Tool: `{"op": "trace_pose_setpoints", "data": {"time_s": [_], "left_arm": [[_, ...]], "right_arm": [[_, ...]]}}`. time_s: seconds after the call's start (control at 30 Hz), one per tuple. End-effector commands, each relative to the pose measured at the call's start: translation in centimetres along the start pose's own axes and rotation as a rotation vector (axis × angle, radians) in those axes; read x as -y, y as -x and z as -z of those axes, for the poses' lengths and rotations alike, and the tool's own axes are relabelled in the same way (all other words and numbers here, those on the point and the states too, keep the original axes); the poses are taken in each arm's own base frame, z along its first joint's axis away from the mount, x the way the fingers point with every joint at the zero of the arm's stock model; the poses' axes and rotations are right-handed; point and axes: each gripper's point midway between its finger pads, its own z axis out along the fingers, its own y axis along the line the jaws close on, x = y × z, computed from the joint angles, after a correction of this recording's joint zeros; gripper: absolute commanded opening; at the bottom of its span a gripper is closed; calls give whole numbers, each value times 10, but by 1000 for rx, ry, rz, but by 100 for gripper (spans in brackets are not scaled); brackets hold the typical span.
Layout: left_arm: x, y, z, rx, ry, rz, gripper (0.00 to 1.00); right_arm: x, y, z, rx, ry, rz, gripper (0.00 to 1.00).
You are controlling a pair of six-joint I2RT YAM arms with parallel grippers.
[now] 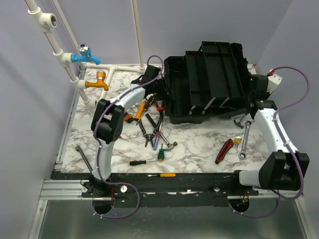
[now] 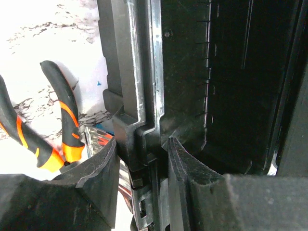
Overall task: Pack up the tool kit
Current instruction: Open the toolbox at the center of the board.
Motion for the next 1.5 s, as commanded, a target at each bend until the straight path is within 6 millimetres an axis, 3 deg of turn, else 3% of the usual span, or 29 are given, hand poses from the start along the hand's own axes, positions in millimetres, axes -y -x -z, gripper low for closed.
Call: {"op": "trace_pose_setpoints", "data": {"time_s": [0.0,0.27,0.3,0.33,0.37,0.43,0.63,0.87,0.93,1.07,1.1,1.2,1.33,1.4,1.47], "left_arm": [[39,-11,-12,-33,-152,43,0],[50,-12,-22,-23,-178,71,0],[50,-13,-23,-24,-182,82,0],[49,-14,-24,-23,-185,88,0],[49,-16,-25,-24,-190,96,0],[48,-18,-26,-24,-196,110,0],[54,-24,-30,5,-213,148,0],[75,-29,-48,-22,-239,143,0],[82,-30,-51,-26,-250,142,0],[88,-34,-49,-28,-274,147,0],[88,-31,-45,-17,-282,143,10],[85,-20,-24,40,-287,115,54],[88,3,17,131,-287,32,80],[91,12,40,174,-248,-57,98],[92,21,65,228,-194,-122,98]], "right_arm": [[-45,20,-34,-30,253,-295,5],[-26,1,-77,-85,193,-351,24],[-23,-4,-81,-109,189,-375,44],[-18,-8,-85,-133,192,-402,72],[-16,-9,-86,-151,195,-424,88],[-8,0,-83,-135,171,-431,96],[22,67,-44,47,84,-439,99],[44,110,8,191,85,-476,99],[33,118,18,203,165,-450,99],[-14,113,35,128,442,-387,98],[-27,108,41,104,522,-375,99],[-50,96,55,52,662,-347,99],[-81,75,80,10,736,-256,100],[-96,62,92,-12,749,-206,100],[-110,45,101,-45,744,-146,100]]}}
